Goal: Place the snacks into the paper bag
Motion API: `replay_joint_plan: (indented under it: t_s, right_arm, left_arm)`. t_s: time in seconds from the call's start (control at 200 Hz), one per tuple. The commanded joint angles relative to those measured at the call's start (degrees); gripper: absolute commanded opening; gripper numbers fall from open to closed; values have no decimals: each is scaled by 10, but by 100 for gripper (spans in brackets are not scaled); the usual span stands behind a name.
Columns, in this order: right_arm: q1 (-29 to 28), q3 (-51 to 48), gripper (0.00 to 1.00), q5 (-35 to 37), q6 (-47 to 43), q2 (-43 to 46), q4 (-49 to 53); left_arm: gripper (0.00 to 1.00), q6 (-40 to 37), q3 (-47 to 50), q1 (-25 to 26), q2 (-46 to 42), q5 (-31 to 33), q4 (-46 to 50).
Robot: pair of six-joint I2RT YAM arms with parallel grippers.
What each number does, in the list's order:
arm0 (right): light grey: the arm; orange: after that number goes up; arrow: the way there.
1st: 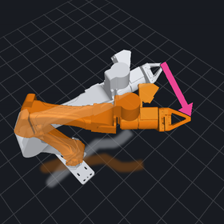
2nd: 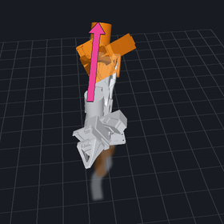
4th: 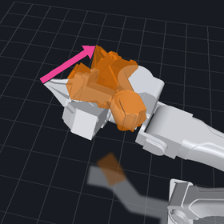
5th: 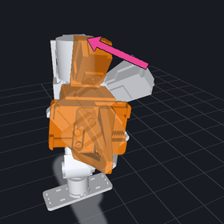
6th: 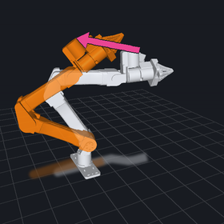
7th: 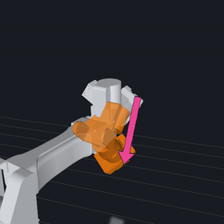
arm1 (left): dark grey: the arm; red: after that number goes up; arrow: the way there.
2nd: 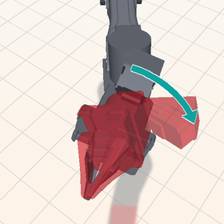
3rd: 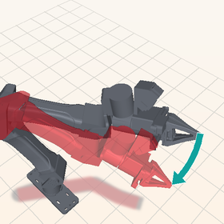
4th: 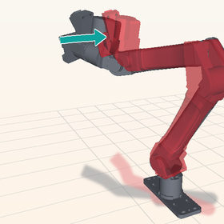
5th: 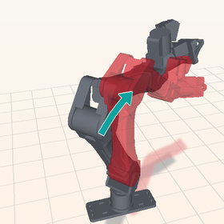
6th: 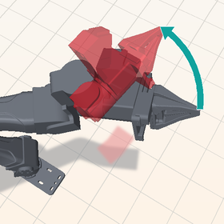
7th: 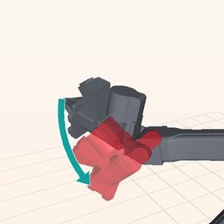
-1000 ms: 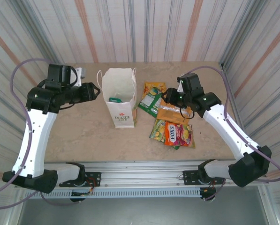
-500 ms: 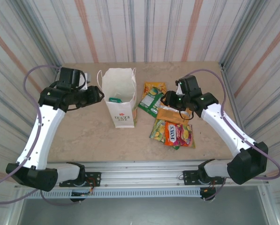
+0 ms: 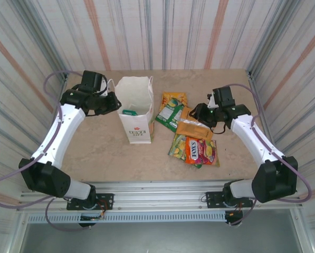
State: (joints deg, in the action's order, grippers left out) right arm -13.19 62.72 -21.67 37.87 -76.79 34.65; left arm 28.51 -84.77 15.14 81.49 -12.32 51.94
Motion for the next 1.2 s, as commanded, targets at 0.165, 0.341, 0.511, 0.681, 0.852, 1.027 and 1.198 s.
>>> replay_joint_plan:
  t_s: [0.165, 0.341, 0.511, 0.681, 0.852, 1.027, 1.198]
  right_arm:
    - [98, -51, 57, -1, -78, -17, 65]
    - [134, -70, 61, 14, -109, -53, 120]
    - [135, -104, 65, 26, -78, -57, 156]
    - [132, -152, 66, 43, -27, -25, 176]
    - [95, -182, 66, 46, 48, 63, 207]
    - [60, -246, 65, 10, 167, 184, 175]
    - [41, -311, 65, -6, 273, 280, 135]
  left_arm:
    - [11, -2, 4, 4, -6, 18, -2]
    - [9, -6, 1, 4, -6, 17, 1]
    - [8, -9, 5, 4, -6, 12, 1]
    - [8, -11, 8, 4, -13, 12, 1]
    - [8, -12, 12, 4, -18, 14, 4]
    - [8, -9, 19, 5, -18, 7, -1]
    - [8, -12, 27, 5, -24, 7, -6]
